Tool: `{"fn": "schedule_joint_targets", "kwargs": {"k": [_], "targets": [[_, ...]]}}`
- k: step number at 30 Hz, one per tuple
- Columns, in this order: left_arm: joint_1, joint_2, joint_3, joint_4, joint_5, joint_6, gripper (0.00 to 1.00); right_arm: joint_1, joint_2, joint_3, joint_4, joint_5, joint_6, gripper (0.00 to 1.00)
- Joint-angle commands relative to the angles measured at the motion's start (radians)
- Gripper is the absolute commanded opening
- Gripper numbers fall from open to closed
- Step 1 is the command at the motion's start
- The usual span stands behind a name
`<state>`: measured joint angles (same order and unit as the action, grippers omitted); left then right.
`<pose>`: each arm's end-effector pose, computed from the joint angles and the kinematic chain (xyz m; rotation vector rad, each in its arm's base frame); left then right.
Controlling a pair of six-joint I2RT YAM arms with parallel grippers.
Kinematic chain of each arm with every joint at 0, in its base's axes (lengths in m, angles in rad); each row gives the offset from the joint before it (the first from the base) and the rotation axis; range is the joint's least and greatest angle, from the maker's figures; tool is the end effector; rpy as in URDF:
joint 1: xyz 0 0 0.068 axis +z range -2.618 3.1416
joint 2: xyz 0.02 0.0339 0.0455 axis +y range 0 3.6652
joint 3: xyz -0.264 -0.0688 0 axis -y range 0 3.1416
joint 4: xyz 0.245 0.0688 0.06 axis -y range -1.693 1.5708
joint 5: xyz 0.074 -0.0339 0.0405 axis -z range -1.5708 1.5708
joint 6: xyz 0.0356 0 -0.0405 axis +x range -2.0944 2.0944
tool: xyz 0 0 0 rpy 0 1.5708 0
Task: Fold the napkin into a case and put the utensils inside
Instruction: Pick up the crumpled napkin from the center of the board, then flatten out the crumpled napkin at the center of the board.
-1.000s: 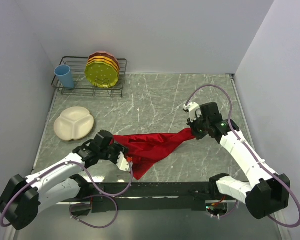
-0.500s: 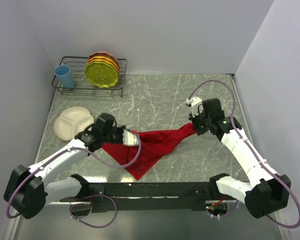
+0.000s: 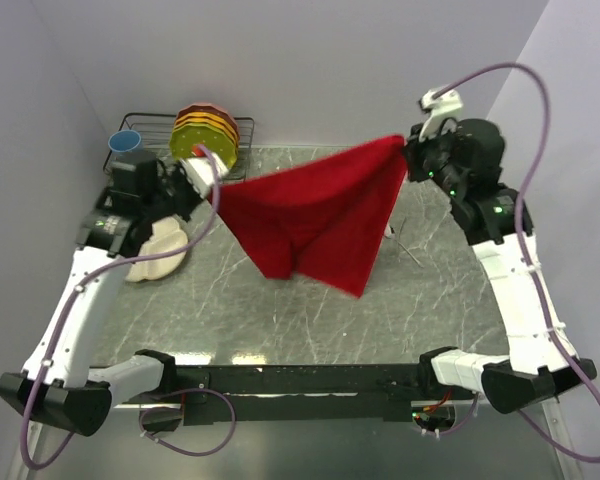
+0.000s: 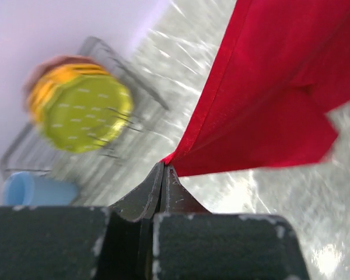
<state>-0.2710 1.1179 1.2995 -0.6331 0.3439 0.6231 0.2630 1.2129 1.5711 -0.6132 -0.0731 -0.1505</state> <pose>0.2197 -0.0735 0.4072 1.0526 1.6961 -0.1216 0.2329 0.0654 0.4752 -0.4255 1.7773 0.1461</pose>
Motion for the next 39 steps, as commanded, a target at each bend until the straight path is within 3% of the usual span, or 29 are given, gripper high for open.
{"fn": "schedule_joint_targets", "kwargs": {"k": [1,7,11,16,19,23,26,33,39], "targets": [[0.032,-0.053,0.188,-0.164,0.026,-0.134,0.01,-0.005,-0.042,0.15,0.0,0.016,0.055,0.0],[0.032,-0.257,0.207,-0.292,0.147,-0.148,0.01,0.013,-0.217,0.1,-0.077,-0.106,0.037,0.0],[0.032,-0.355,0.256,-0.405,0.147,-0.177,0.01,0.053,-0.361,0.069,-0.114,-0.142,0.048,0.0],[0.032,-0.362,0.398,-0.425,0.149,-0.262,0.01,0.068,-0.351,0.188,-0.215,-0.192,0.138,0.0],[0.032,-0.304,0.444,-0.419,0.11,-0.298,0.01,0.068,-0.319,0.21,-0.206,-0.205,0.181,0.0],[0.032,-0.199,0.449,-0.373,-0.048,-0.312,0.01,0.07,-0.228,0.204,-0.214,-0.165,0.224,0.0],[0.032,-0.13,0.409,-0.318,-0.065,-0.325,0.01,0.07,-0.15,0.156,-0.18,-0.114,0.246,0.0],[0.033,0.092,0.207,-0.09,-0.17,-0.35,0.01,0.068,0.08,-0.024,0.042,0.051,0.183,0.0],[0.038,0.429,0.193,0.107,-0.267,-0.344,0.01,0.05,0.359,-0.082,0.219,0.065,0.161,0.0]]}}
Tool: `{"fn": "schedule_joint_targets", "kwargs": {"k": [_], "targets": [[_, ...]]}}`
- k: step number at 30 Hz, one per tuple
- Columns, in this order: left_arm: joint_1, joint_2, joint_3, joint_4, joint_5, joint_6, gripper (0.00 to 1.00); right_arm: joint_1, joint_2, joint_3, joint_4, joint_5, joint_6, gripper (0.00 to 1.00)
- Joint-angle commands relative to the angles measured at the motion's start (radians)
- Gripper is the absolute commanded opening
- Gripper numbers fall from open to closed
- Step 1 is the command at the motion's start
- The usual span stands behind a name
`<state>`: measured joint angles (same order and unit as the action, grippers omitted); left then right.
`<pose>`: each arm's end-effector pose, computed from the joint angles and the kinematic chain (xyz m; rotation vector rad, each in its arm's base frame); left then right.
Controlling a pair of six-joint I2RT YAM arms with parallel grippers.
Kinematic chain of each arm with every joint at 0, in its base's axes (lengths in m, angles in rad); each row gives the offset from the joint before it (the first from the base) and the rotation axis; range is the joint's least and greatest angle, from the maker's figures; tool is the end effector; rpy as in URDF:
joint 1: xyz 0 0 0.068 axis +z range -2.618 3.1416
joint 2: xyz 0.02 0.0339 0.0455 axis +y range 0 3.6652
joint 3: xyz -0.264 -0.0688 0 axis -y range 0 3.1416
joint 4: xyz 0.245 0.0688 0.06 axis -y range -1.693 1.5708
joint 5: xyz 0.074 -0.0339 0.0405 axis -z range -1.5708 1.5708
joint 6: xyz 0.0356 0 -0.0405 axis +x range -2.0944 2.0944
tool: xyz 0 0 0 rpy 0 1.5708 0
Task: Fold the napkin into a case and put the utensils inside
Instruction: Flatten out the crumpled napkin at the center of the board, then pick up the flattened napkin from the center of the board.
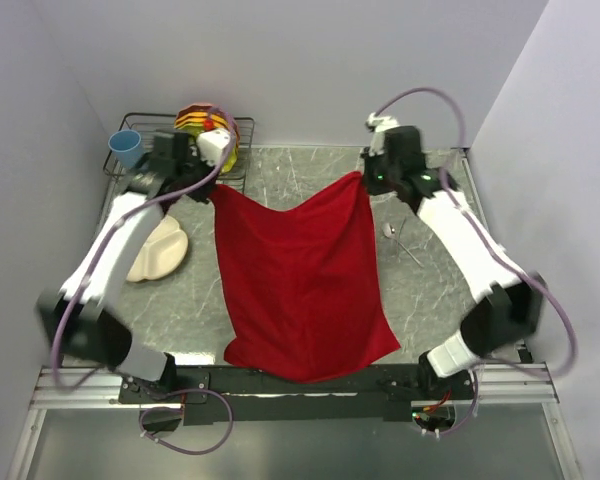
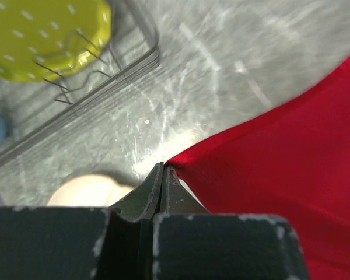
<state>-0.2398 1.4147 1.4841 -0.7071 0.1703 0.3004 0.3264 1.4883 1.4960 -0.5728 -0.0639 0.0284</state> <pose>0.2966 -0.0787 0.3862 0.6782 2.0950 -0.1541 0.3168 0.1097 0.3798 -0.3560 2.1175 0.2759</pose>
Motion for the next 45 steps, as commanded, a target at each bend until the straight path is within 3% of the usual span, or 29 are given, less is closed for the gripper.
{"fn": "schedule_joint_targets", "kwargs": {"k": [1,5,6,7,8,9,11,13,17,20,24,27,36,45], "targets": [[0.01,0.221,0.022,0.198,-0.106,-0.018,0.01,-0.015,0.155,-0.002,0.201,0.087,-0.019,0.0],[0.025,0.432,0.117,0.256,-0.092,-0.026,0.01,-0.03,0.34,0.088,0.243,0.099,-0.019,0.0],[0.028,0.475,0.184,0.245,-0.091,-0.036,0.01,-0.038,0.378,0.166,0.193,0.107,-0.019,0.24],[0.033,0.55,0.229,0.223,-0.081,-0.043,0.05,-0.044,0.439,0.211,0.154,0.104,-0.016,0.4],[0.045,0.578,0.273,0.183,-0.053,-0.038,0.3,-0.052,0.46,0.255,0.107,0.081,-0.018,0.55],[0.053,0.593,0.318,0.161,-0.054,-0.044,0.44,-0.059,0.469,0.317,0.027,0.07,-0.018,0.79],[0.086,0.546,0.299,0.153,-0.034,-0.052,0.57,-0.089,0.44,0.325,-0.024,0.023,-0.048,0.87],[0.105,0.422,0.179,0.159,0.046,-0.026,0.59,-0.115,0.355,0.264,-0.059,-0.016,-0.103,0.91],[0.106,0.242,-0.054,0.014,0.202,0.111,0.56,-0.122,0.233,0.121,-0.176,-0.17,-0.241,0.9],[0.106,0.136,-0.23,-0.069,0.267,0.149,0.52,-0.115,0.164,0.003,-0.246,-0.26,-0.289,0.83],[0.073,0.024,-0.439,-0.13,0.319,0.175,0.48,-0.089,0.109,-0.155,-0.297,-0.292,-0.34,0.64],[0.021,-0.04,-0.551,-0.112,0.276,0.186,0.48,-0.055,0.086,-0.265,-0.277,-0.258,-0.393,0.58],[-0.012,0.093,-0.536,-0.08,0.125,0.201,0.43,0.02,0.136,-0.419,-0.225,-0.168,-0.444,0.45],[0.036,0.216,-0.484,-0.103,0.08,0.275,0.42,0.143,0.188,-0.529,-0.257,-0.166,-0.476,0.46]]}}
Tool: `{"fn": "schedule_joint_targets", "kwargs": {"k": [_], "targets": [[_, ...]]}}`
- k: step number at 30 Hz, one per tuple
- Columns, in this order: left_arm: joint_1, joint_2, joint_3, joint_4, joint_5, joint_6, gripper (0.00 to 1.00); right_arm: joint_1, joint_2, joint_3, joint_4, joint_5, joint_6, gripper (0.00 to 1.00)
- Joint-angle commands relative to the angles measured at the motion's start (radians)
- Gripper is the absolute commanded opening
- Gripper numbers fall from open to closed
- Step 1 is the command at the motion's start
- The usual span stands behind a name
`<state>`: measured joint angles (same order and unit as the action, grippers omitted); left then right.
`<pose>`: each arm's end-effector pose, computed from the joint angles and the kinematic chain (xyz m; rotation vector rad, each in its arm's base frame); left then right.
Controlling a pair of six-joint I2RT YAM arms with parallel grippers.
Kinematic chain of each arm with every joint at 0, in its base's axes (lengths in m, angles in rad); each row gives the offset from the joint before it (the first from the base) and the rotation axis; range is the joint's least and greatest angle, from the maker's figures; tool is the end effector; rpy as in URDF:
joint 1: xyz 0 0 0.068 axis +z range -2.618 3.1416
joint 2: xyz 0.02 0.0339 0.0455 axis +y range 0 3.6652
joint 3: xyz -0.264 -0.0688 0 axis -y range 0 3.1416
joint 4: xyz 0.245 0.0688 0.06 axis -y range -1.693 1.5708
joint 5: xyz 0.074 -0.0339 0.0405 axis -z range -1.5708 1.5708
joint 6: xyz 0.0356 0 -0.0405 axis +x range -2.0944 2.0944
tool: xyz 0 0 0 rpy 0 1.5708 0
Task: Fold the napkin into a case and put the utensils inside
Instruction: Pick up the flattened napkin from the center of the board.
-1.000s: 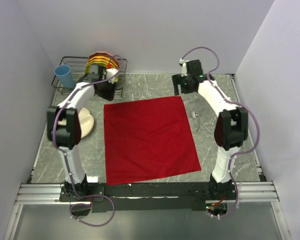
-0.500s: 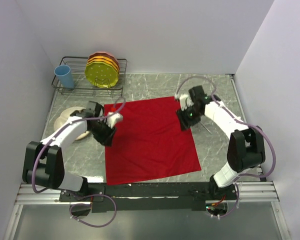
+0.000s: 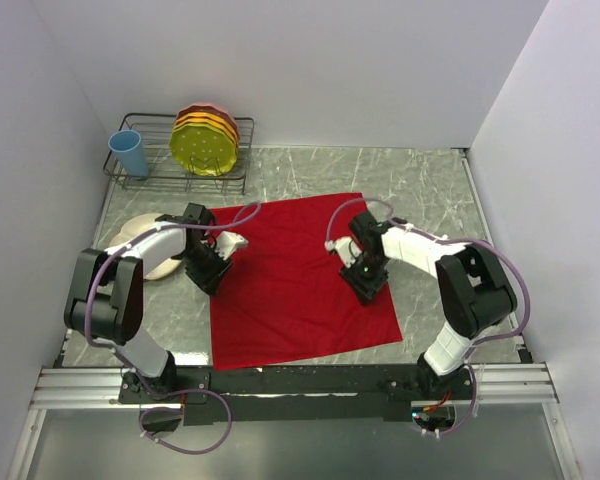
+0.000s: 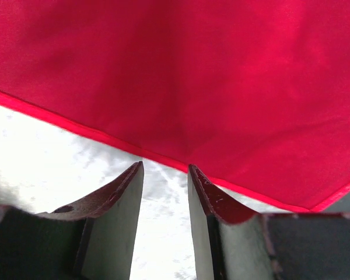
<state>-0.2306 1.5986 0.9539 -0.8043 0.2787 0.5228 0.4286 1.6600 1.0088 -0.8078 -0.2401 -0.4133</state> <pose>0.2629 -0.0718 0.1707 1.1112 2.7402 -0.3841 0.2574 0.1269 0.1678 -1.2487 2.7393 0.3644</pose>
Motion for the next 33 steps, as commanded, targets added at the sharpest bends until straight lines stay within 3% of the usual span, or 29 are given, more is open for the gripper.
{"fn": "schedule_joint_targets", "kwargs": {"k": [1,7,13,18,22,24,25,28,30,33], "targets": [[0.031,0.037,0.048,-0.004,-0.033,0.055,0.43,0.047,0.02,-0.048,-0.025,0.002,-0.036,0.46],[0.077,0.044,0.066,-0.021,-0.029,0.092,0.44,0.111,0.024,-0.072,-0.086,-0.048,-0.068,0.45],[0.194,-0.048,0.193,-0.047,0.213,0.086,0.52,0.144,-0.032,0.016,-0.166,-0.172,-0.098,0.51],[0.218,-0.179,0.23,0.229,0.255,-0.167,0.59,-0.037,-0.053,0.278,-0.137,-0.235,-0.003,0.6],[0.22,-0.256,0.177,0.515,0.222,-0.36,0.6,-0.165,0.033,0.48,-0.053,-0.151,0.077,0.61],[0.22,-0.273,0.12,0.703,0.185,-0.495,0.67,-0.203,0.111,0.58,0.019,-0.087,0.123,0.63],[0.22,-0.264,0.109,0.737,0.185,-0.515,0.74,-0.214,0.144,0.62,0.027,-0.032,0.131,0.63],[0.22,-0.155,0.147,0.748,0.185,-0.622,0.7,-0.244,0.277,0.761,0.059,0.004,0.178,0.63],[0.223,-0.045,0.297,0.607,0.145,-0.667,0.67,-0.258,0.366,0.852,0.079,0.019,0.209,0.63],[0.228,-0.043,0.281,0.687,0.103,-0.756,0.68,-0.271,0.47,0.954,0.084,0.044,0.225,0.63]]}}
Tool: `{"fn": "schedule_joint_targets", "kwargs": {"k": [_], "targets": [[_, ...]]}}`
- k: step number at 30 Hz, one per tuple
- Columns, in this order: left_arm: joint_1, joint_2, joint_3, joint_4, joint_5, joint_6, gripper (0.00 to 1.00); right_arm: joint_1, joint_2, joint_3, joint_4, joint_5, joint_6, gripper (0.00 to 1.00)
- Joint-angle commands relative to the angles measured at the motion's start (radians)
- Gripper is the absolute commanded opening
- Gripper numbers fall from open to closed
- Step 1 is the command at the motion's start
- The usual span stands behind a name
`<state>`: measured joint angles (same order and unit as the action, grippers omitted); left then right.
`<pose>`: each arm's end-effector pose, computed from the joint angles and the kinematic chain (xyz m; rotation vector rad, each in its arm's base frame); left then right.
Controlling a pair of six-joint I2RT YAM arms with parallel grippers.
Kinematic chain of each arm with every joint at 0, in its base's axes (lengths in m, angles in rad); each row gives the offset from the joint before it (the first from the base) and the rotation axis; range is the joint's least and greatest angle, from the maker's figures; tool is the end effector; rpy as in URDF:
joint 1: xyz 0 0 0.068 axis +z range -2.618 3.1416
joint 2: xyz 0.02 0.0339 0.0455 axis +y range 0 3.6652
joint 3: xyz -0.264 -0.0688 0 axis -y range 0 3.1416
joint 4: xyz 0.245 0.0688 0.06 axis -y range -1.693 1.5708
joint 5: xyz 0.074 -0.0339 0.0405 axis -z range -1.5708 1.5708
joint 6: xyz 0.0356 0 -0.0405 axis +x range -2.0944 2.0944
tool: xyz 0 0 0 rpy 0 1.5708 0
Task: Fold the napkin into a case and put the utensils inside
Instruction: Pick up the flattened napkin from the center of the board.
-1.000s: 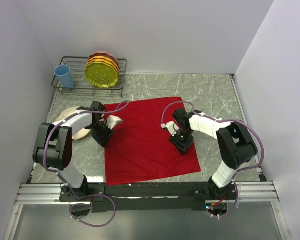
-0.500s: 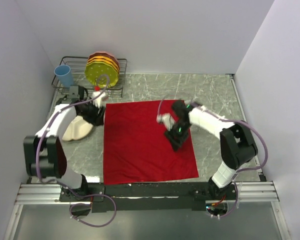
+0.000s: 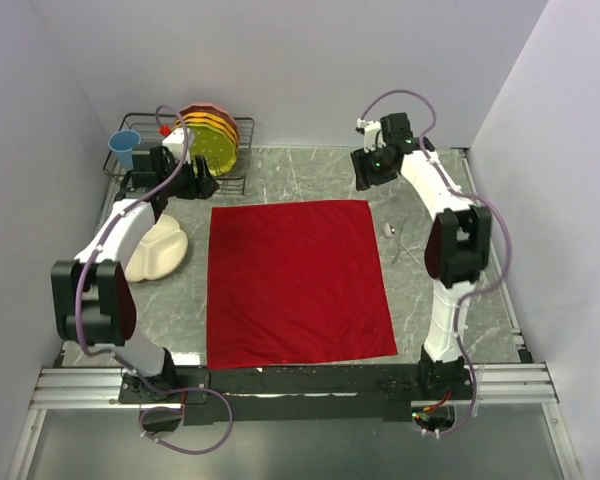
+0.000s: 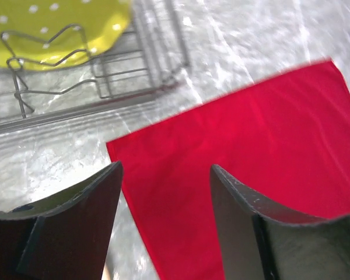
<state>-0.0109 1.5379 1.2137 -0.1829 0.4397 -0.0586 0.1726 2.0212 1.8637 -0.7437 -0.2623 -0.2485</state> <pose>0.3553 -0.0190 0.3046 0.2200 2.0506 -0.4985 0.4453 0.0870 0.2870 -0.6217 2.3713 0.2905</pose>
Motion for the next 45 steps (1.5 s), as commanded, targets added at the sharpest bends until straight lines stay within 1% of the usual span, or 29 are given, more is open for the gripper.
{"fn": "schedule_joint_targets", "kwargs": {"k": [1,2,3,8,11,12,14,18,24,27,28,32,34,35,36,38,39,42,44,45], "targets": [[0.008,0.007,-0.009,0.156,-0.059,-0.176,0.69,-0.022,0.132,0.135,0.026,0.081,0.066,0.63],[0.008,0.002,-0.049,0.175,-0.061,-0.185,0.7,-0.027,0.154,0.152,0.03,0.083,0.068,0.62],[0.008,0.008,-0.054,0.175,-0.062,-0.182,0.7,-0.031,0.189,0.164,0.032,0.086,0.068,0.61],[0.008,0.083,-0.002,0.1,-0.067,-0.146,0.68,-0.039,0.263,0.184,0.053,0.104,0.064,0.6],[0.008,0.108,-0.005,0.112,-0.085,-0.135,0.66,-0.039,0.286,0.167,0.072,0.117,0.066,0.59],[0.008,0.128,-0.002,0.112,-0.081,-0.135,0.62,-0.039,0.292,0.166,0.073,0.113,0.066,0.59],[0.008,0.154,0.02,0.105,-0.082,-0.147,0.6,-0.039,0.306,0.158,0.079,0.115,0.071,0.58],[0.008,0.208,0.044,0.111,-0.084,-0.167,0.59,-0.035,0.336,0.164,0.078,0.115,0.086,0.58],[0.008,0.249,0.081,0.097,-0.101,-0.162,0.58,-0.015,0.366,0.192,0.058,0.132,0.081,0.53],[0.012,0.271,0.098,0.088,-0.095,-0.165,0.58,-0.007,0.378,0.222,0.027,0.147,0.057,0.54],[0.034,0.275,0.107,0.082,-0.096,-0.17,0.59,-0.004,0.381,0.233,0.015,0.15,0.046,0.56],[0.048,0.289,0.122,0.08,-0.091,-0.175,0.59,0.001,0.41,0.287,-0.029,0.155,0.044,0.58],[0.057,0.289,0.13,0.077,-0.085,-0.173,0.58,-0.001,0.422,0.325,-0.061,0.153,0.057,0.61],[0.061,0.286,0.13,0.079,-0.082,-0.173,0.58,-0.001,0.418,0.327,-0.06,0.156,0.061,0.59],[0.066,0.283,0.124,0.079,-0.075,-0.173,0.58,-0.002,0.41,0.316,-0.056,0.155,0.066,0.53],[0.069,0.275,0.118,0.08,-0.073,-0.173,0.58,-0.002,0.401,0.304,-0.049,0.144,0.066,0.49],[0.071,0.275,0.112,0.082,-0.072,-0.175,0.58,-0.001,0.407,0.319,-0.057,0.143,0.064,0.45],[0.074,0.274,0.106,0.086,-0.067,-0.181,0.58,-0.002,0.448,0.363,-0.12,0.138,0.075,0.43],[0.077,0.275,0.107,0.082,-0.065,-0.182,0.58,-0.001,0.45,0.358,-0.135,0.143,0.09,0.41],[0.075,0.275,0.109,0.082,-0.067,-0.182,0.57,-0.002,0.444,0.344,-0.131,0.15,0.101,0.43]]}}
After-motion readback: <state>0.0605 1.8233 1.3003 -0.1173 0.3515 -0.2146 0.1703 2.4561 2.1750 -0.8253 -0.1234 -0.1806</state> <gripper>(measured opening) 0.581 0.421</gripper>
